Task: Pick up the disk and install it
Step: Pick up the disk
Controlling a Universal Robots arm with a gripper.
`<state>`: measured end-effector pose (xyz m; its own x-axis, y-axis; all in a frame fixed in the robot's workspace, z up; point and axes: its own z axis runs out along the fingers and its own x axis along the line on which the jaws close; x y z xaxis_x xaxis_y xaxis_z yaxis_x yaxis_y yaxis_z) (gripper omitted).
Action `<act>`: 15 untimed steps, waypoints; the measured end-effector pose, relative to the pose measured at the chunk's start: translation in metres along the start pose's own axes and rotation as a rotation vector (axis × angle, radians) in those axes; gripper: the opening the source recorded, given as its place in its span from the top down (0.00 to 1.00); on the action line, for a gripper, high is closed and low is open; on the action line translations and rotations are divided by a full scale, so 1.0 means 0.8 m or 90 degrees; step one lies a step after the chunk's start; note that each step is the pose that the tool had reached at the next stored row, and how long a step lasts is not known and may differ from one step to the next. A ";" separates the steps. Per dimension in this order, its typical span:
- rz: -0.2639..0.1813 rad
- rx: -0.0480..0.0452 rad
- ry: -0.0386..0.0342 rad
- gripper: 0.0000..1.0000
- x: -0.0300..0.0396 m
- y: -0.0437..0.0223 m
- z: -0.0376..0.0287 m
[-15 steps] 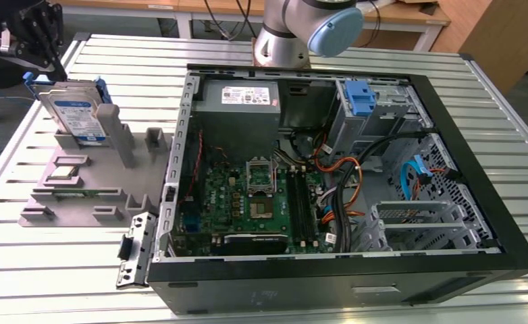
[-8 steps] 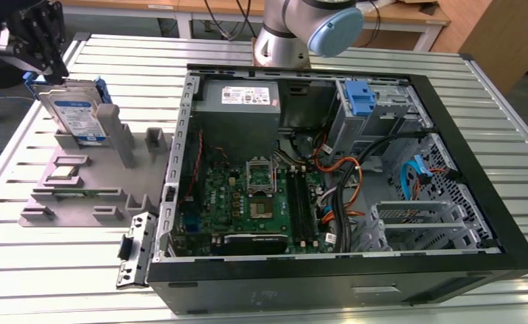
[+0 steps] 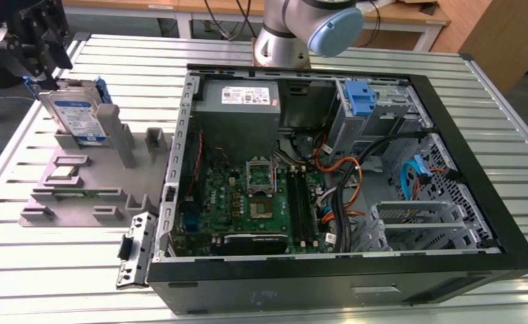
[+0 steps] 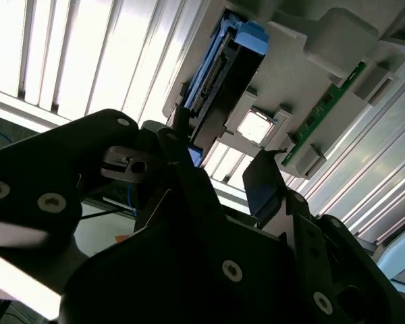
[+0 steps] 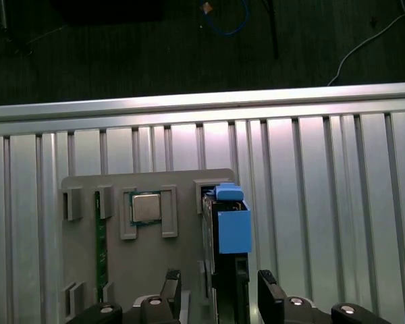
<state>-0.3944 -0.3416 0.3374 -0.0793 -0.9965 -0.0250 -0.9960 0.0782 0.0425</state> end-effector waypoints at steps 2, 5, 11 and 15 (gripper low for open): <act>0.000 0.0000 0.0001 0.41 0.0000 0.0000 0.0002; 0.000 0.0000 0.0001 0.41 0.0001 -0.0002 0.0054; 0.000 0.0000 0.0001 0.41 -0.0002 -0.0006 0.0160; 0.000 0.0000 0.0000 0.41 -0.0004 -0.0009 0.0234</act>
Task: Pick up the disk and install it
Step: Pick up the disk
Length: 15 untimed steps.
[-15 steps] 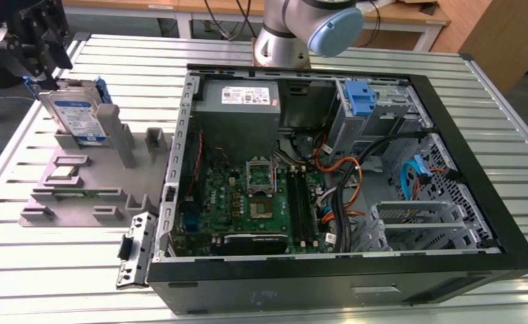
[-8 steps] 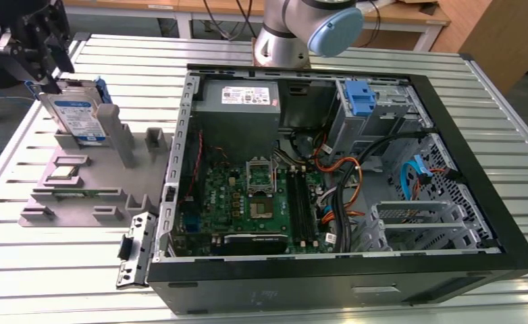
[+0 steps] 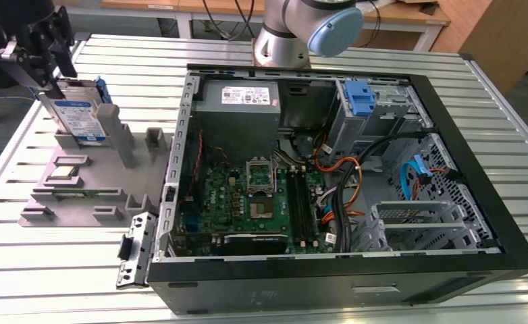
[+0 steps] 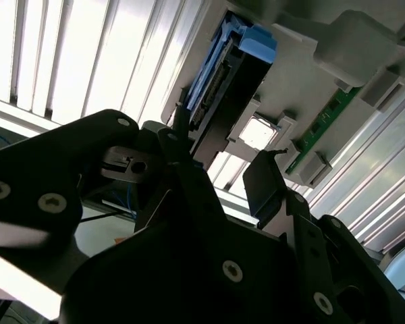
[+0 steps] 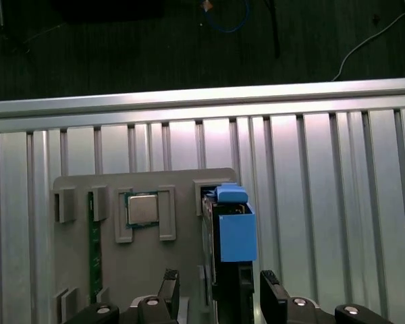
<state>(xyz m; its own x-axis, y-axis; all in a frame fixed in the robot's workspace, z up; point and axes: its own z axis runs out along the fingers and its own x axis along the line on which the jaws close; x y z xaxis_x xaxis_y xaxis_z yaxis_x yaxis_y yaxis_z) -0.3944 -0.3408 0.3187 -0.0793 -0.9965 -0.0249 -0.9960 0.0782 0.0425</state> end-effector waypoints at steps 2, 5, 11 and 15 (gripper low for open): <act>0.000 0.0001 0.0000 0.41 0.0000 -0.0002 0.0048; 0.000 0.0002 -0.0001 0.41 0.0002 -0.0005 0.0112; -0.023 0.0008 0.0007 0.41 0.0001 -0.0006 0.0156; -0.028 0.0008 -0.0033 0.41 -0.0009 -0.0006 0.0165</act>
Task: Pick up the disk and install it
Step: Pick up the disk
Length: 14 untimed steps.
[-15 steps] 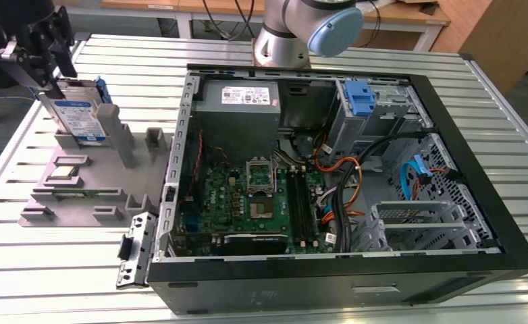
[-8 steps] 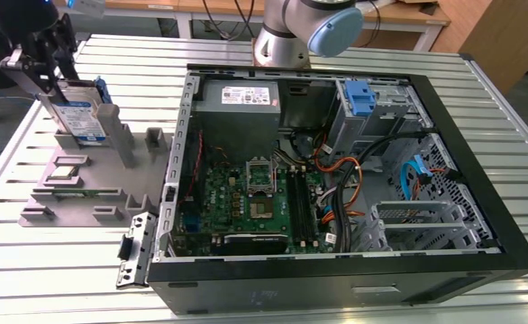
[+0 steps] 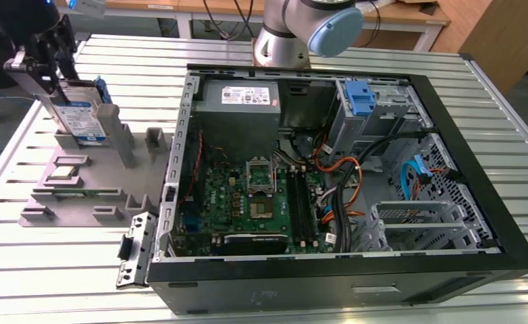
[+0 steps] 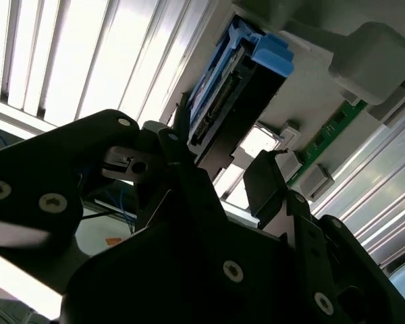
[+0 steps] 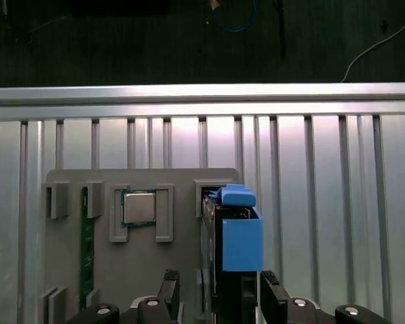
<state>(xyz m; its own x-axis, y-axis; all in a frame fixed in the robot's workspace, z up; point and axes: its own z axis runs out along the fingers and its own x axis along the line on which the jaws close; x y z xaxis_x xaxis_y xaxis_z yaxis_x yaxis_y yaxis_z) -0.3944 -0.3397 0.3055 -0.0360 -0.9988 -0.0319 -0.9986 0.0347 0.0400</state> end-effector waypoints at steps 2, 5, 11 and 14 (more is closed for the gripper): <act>0.000 0.0000 -0.0011 0.41 -0.0009 0.0000 0.0002; 0.000 -0.0001 -0.0032 0.41 -0.0022 0.0000 0.0007; 0.000 -0.0002 -0.0061 0.41 -0.0077 0.0002 0.0017; 0.000 -0.0002 -0.0062 0.41 -0.0078 0.0002 0.0018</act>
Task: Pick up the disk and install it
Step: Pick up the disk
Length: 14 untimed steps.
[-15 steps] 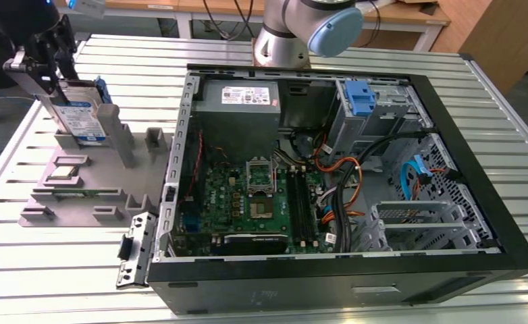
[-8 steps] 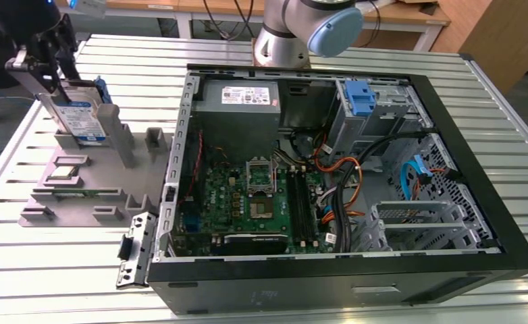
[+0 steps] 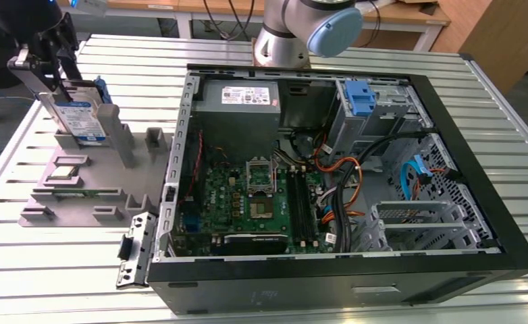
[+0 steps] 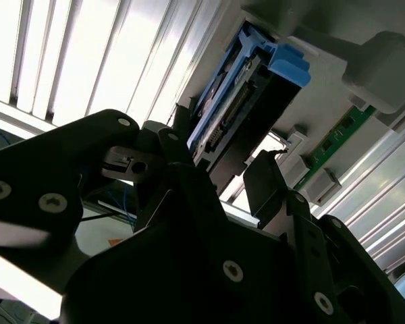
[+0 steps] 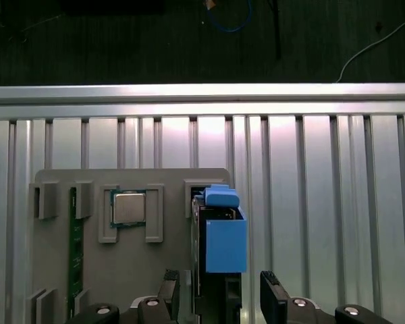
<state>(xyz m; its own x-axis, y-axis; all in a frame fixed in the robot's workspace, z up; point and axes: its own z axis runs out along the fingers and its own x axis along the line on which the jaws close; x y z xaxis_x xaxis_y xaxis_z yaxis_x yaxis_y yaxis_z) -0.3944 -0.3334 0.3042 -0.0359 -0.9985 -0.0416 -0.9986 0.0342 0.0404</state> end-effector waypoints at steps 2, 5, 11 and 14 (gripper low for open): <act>0.000 0.0000 0.0000 0.41 -0.0003 0.0000 0.0003; 0.000 0.0000 0.0000 0.41 -0.0003 0.0000 0.0003; 0.000 0.0000 0.0000 0.41 -0.0003 0.0000 0.0004; 0.000 0.0000 0.0000 0.49 -0.0003 0.0000 0.0004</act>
<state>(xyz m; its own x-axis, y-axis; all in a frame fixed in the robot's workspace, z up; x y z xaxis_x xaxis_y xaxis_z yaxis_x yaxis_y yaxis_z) -0.3944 -0.3332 0.3039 -0.0360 -0.9985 -0.0415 -0.9986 0.0343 0.0404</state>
